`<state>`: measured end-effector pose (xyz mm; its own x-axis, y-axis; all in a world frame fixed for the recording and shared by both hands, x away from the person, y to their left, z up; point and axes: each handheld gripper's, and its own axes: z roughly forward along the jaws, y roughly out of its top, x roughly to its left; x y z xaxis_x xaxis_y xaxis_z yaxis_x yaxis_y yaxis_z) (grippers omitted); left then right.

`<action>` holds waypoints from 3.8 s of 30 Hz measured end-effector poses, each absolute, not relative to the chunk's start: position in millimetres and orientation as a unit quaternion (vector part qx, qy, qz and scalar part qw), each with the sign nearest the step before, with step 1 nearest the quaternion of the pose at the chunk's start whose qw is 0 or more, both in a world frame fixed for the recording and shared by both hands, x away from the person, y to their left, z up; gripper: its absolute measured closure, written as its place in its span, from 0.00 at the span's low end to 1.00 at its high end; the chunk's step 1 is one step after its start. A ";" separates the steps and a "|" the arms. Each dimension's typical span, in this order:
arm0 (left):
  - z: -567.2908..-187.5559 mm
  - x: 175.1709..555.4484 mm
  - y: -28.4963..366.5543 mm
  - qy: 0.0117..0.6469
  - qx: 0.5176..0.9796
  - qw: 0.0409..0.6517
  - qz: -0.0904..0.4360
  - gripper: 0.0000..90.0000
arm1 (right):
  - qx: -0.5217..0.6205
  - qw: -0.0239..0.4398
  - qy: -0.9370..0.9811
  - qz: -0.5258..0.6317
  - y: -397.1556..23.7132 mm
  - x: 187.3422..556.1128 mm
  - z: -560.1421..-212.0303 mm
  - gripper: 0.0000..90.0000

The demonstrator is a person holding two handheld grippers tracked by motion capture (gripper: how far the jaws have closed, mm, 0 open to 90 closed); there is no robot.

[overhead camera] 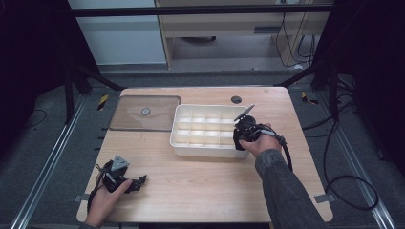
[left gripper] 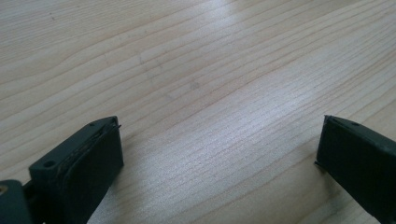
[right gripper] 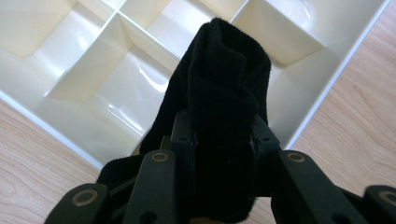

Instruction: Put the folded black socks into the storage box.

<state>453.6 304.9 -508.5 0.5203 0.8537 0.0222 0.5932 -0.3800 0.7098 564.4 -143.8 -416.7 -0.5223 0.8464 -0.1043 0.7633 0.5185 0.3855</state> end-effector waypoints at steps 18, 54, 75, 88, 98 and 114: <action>-508.6 453.6 304.7 0.449 0.806 0.331 0.197 0.00 | 0.463 0.141 0.862 0.153 -147.6 565.3 -409.0 0.64; -508.4 453.2 304.4 0.451 0.806 0.330 0.197 0.00 | 0.480 0.157 0.835 0.220 -180.4 559.3 -315.2 1.00; -508.6 453.3 304.4 0.450 0.806 0.330 0.197 0.00 | 0.471 0.142 0.844 0.216 -161.9 570.3 -336.5 1.00; -508.6 453.3 304.5 0.450 0.806 0.330 0.197 0.00 | 0.461 0.140 0.850 0.214 -153.5 573.1 -343.8 1.00; -508.7 453.3 304.5 0.450 0.805 0.331 0.198 0.00 | 0.461 0.131 0.847 0.228 -150.2 573.1 -351.2 1.00; -508.7 453.2 304.4 0.450 0.805 0.331 0.198 0.00 | 0.465 0.120 0.848 0.222 -151.4 573.6 -364.1 1.00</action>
<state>453.2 304.4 -508.7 0.5160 0.8564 0.0199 0.5941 -0.3745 0.7118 573.6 -151.4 -364.1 -0.5382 0.8428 0.0033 0.7363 0.4683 0.4883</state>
